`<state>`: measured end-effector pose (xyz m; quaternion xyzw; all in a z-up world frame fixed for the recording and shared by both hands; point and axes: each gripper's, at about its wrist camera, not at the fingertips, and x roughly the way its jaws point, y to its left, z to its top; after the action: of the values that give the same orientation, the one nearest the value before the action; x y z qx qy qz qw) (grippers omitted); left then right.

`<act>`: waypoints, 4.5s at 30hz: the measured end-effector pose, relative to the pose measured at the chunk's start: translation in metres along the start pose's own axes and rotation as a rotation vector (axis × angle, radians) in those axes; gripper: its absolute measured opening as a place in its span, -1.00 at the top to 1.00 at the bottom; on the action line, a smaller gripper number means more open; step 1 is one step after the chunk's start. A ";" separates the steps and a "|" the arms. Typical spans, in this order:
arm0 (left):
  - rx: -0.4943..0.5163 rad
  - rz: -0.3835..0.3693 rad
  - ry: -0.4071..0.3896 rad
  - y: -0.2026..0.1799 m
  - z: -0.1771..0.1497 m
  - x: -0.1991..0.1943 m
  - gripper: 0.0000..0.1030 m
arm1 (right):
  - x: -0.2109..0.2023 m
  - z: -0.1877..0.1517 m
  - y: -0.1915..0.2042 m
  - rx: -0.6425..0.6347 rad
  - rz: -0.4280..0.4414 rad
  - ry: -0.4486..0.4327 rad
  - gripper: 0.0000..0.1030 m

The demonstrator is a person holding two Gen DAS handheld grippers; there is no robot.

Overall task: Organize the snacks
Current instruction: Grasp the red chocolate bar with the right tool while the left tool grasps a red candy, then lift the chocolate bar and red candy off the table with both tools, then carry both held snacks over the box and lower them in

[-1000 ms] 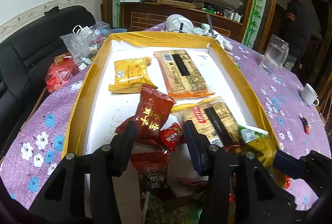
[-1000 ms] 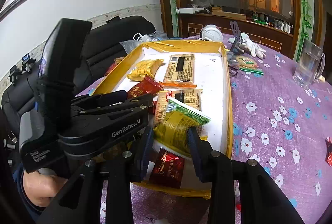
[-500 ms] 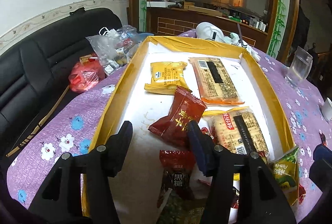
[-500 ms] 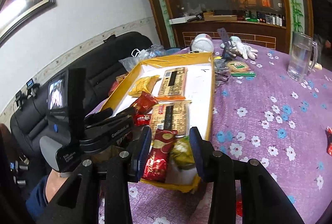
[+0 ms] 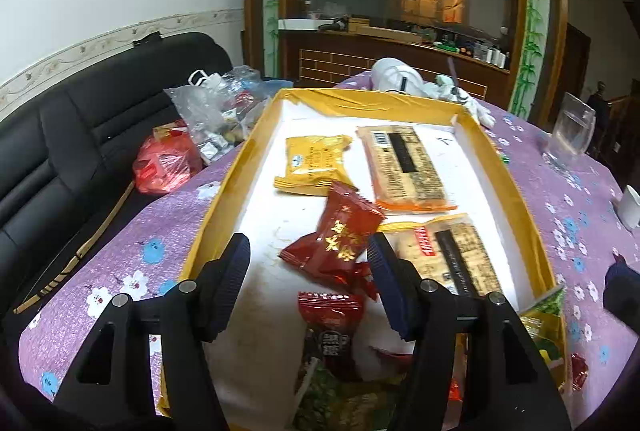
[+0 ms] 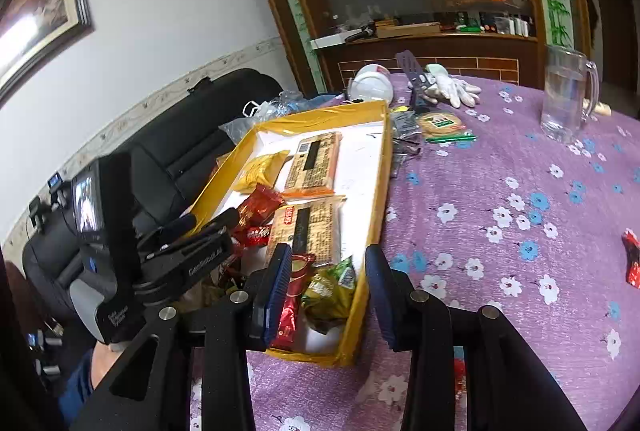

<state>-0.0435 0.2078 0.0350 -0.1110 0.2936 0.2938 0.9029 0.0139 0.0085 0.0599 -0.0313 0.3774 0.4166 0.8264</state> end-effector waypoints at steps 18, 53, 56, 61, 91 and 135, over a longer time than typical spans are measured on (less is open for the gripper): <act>0.035 -0.047 -0.062 -0.008 0.002 -0.015 -0.22 | -0.005 -0.010 -0.074 0.231 -0.008 0.120 0.19; 0.490 -0.759 0.311 -0.166 -0.051 -0.073 0.17 | -0.030 -0.008 -0.264 0.409 -0.522 0.159 0.43; 0.538 -0.714 0.323 -0.172 -0.060 -0.069 0.21 | -0.041 -0.009 -0.261 0.441 -0.478 0.135 0.44; 0.551 -0.607 0.345 -0.182 -0.066 -0.051 0.31 | -0.055 -0.004 -0.246 0.432 -0.437 0.084 0.44; 0.594 -0.595 0.292 -0.210 -0.065 -0.034 0.38 | -0.047 0.002 -0.171 0.260 -0.283 0.057 0.44; 0.137 -0.527 0.082 -0.057 0.000 -0.043 0.67 | -0.049 -0.003 -0.050 0.049 -0.100 -0.002 0.45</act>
<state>-0.0381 0.1416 0.0622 -0.1342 0.3102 0.0233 0.9409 0.0297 -0.0579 0.0768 -0.0295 0.3848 0.3655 0.8470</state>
